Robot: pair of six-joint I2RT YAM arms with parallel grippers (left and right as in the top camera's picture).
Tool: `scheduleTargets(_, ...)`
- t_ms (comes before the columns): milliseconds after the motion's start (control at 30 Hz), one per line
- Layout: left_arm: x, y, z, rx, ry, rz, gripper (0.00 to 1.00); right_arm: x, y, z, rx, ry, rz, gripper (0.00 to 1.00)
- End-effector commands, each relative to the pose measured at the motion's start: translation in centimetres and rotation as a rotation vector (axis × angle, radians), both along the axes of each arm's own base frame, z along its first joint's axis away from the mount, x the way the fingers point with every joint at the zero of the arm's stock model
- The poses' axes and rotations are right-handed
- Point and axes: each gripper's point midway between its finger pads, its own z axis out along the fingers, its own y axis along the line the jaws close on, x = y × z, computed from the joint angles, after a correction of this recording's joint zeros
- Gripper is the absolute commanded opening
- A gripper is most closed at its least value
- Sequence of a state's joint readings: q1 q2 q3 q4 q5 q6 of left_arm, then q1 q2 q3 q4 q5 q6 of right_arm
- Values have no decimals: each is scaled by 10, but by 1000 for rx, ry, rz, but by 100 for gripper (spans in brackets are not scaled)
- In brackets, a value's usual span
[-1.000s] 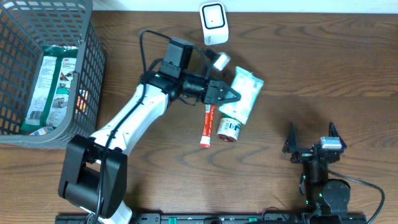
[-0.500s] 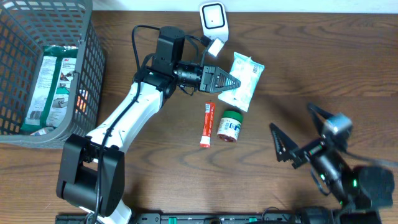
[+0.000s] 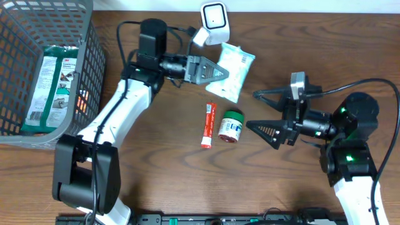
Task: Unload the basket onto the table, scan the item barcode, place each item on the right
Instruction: 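Carry the wipes packet toward the right gripper and hand it over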
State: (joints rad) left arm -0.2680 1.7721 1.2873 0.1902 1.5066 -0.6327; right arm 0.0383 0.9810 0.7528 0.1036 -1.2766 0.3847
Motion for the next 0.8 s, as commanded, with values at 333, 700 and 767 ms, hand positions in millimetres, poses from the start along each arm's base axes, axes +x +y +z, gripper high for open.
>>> scheduleTargets(333,-17,-9,12,-27,-2,-90,7,65,-19,-57,89,504,-88,80)
scheduleTargets(700,-22,-16,15,-38,-40,-112,8,66,-3,-16,145,359,-20,68)
scheduleTargets(767,-22,-16,15,-38,-40,-112,7,65,2,-17,144,362,-19,66)
